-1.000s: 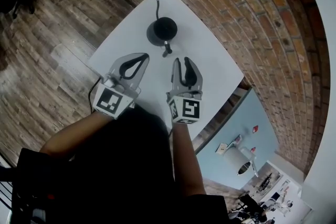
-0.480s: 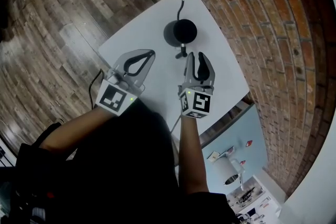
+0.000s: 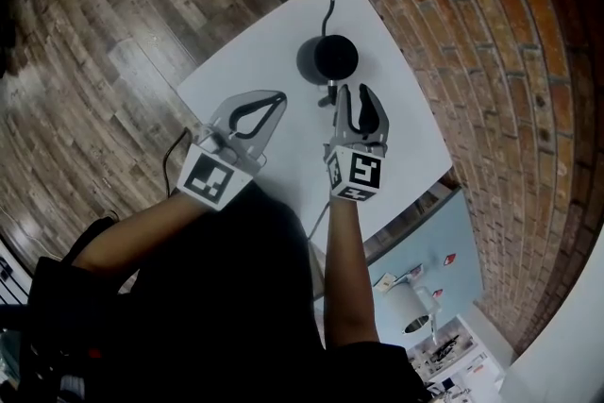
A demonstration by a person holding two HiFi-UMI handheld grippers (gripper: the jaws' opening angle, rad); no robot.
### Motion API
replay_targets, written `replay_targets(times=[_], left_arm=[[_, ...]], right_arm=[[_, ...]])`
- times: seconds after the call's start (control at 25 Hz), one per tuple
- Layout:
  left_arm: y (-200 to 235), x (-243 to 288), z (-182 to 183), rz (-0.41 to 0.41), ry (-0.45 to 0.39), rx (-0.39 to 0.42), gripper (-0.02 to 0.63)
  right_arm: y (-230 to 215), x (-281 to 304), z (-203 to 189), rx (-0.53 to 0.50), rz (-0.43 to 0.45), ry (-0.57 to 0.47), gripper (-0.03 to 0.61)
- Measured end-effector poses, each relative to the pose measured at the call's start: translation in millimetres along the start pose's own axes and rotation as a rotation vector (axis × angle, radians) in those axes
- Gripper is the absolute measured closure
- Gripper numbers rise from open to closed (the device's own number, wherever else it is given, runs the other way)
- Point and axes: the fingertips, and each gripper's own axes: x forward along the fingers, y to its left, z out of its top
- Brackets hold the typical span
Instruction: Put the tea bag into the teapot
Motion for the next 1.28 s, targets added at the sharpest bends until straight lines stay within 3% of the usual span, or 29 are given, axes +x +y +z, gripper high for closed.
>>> replay_targets(times=[0.52, 1.28], left_arm=[[31, 9, 2, 0.005, 0.015, -0.01, 0.614], [43, 16, -9, 0.016, 0.032, -0.047, 0.614]], right_arm=[[0, 40, -11, -0.014, 0.028, 0.052, 0.446], [2, 66, -28, -0.042, 0.038, 0.134, 0.43]])
